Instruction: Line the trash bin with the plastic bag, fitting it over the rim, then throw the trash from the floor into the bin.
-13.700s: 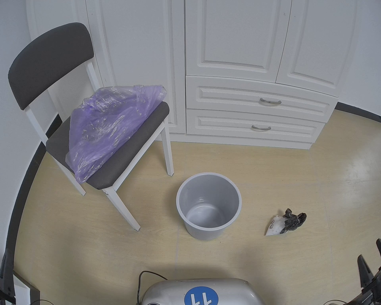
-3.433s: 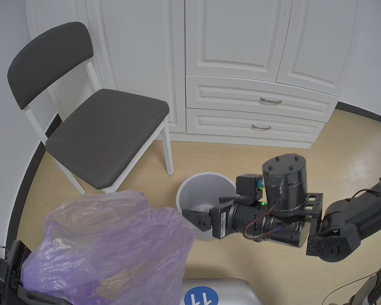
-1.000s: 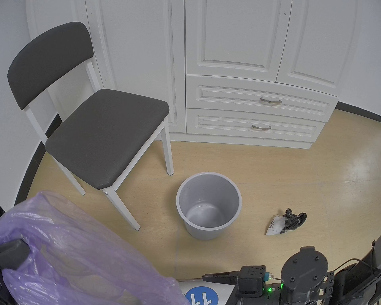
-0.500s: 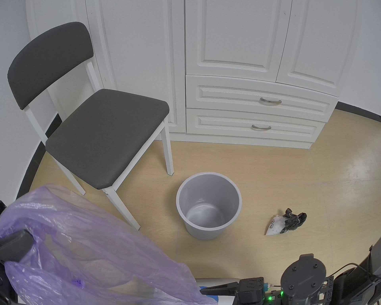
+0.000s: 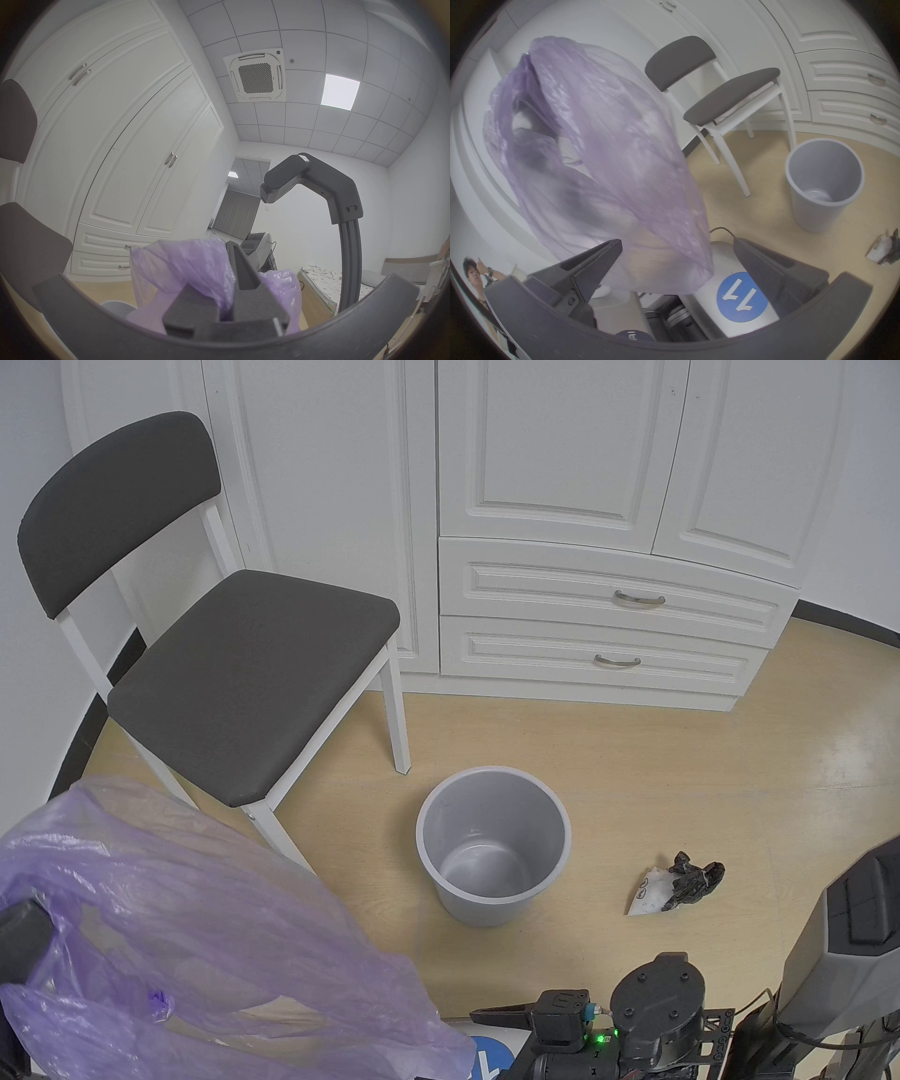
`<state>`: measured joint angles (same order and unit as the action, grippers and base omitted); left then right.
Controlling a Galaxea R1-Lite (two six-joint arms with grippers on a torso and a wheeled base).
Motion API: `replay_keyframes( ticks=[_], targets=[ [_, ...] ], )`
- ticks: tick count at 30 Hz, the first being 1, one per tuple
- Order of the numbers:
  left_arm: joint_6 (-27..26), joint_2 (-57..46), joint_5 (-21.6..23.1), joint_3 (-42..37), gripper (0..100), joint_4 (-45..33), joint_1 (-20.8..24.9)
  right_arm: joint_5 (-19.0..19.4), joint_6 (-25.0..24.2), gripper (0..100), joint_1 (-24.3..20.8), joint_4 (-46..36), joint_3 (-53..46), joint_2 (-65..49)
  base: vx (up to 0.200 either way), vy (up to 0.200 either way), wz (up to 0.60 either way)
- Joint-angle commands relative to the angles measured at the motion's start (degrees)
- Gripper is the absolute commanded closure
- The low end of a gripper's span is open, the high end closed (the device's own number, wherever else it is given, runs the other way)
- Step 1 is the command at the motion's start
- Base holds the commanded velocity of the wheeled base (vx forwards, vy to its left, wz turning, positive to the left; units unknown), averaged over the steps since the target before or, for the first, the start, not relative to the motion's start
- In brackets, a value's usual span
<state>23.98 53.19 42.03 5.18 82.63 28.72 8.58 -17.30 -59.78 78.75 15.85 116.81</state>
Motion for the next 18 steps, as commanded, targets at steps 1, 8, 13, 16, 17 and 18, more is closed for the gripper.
replay_keyframes(
  ticks=[1,8,13,16,17,18],
  targets=[
    [0.0,-0.3,0.0,0.1,100,0.0,0.0,-1.6,0.2,0,0.5,-0.1,1.0,3.0,0.0,0.0,0.0],
    [0.0,-0.7,0.0,0.2,100,0.1,0.0,-8.1,0.2,0,0.7,-8.7,5.9,2.4,0.0,0.0,0.0],
    [0.2,-1.0,0.0,0.1,100,1.2,0.0,-10.2,0.0,0,1.5,-11.5,8.7,2.3,0.0,0.0,0.0],
    [0.2,-1.0,0.0,0.0,100,1.2,0.0,-10.3,-1.0,0,1.5,-11.2,10.1,2.7,0.0,0.0,0.0],
    [0.2,-1.0,0.0,0.0,100,1.2,0.0,-10.3,-1.9,0,1.5,-11.0,10.8,2.9,0.0,0.0,0.0],
    [0.3,-1.0,0.0,0.1,100,1.2,0.0,-10.5,-3.4,0,1.5,-11.0,11.5,3.0,0.0,0.0,0.0]
  ],
)
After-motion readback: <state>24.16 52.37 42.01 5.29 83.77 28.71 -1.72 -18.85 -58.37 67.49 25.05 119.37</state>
